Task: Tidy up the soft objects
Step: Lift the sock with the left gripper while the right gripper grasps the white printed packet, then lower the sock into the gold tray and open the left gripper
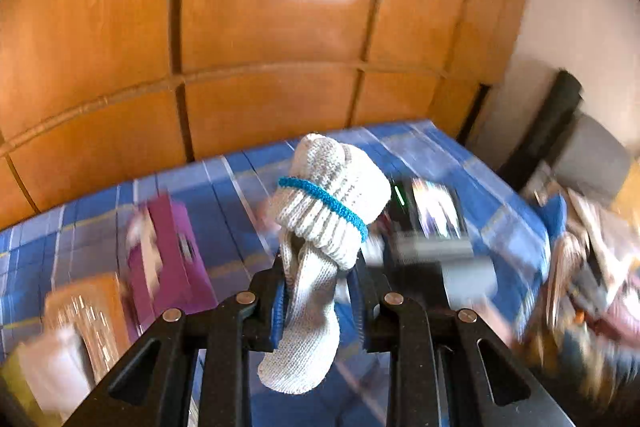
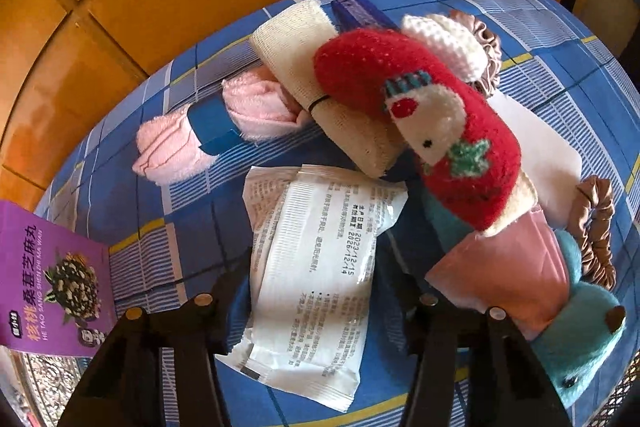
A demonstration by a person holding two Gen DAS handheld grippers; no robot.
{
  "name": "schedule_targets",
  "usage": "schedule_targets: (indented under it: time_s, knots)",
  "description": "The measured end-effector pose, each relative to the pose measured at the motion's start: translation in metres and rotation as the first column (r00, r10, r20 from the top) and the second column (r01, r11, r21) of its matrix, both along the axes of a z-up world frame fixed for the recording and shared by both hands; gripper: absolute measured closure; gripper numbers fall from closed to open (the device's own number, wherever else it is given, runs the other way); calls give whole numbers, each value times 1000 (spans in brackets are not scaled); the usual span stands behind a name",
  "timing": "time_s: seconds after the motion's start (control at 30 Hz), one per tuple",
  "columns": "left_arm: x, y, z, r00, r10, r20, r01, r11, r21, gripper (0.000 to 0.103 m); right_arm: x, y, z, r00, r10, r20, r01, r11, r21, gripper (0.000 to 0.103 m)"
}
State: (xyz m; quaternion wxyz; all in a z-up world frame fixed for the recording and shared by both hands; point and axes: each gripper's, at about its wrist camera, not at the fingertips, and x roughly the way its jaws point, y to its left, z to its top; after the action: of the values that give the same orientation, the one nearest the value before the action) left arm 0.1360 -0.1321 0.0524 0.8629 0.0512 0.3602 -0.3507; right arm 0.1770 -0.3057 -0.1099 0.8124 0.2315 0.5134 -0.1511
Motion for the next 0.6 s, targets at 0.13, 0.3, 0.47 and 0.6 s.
schedule_targets:
  time_s: [0.13,0.3,0.47,0.6]
  knots:
    - [52,25,25,983,182,-4,-182,982,-45,76,4,-5,-7,999,34,-6,-35,999,-39,42]
    - [75,99,38,914,402,51,-400,915,-44,76,15,10,-13,996,86,-34,-90,987,-134,37]
    - [51,201,20,814,578,55,-577,816,-31,76,19,18,-15,993,116,-35,-120,972,-202,37]
    - [5,259,-9,754,656,38,-655,755,-31,76,13,23,-13,989,143,-28,-145,960,-240,42]
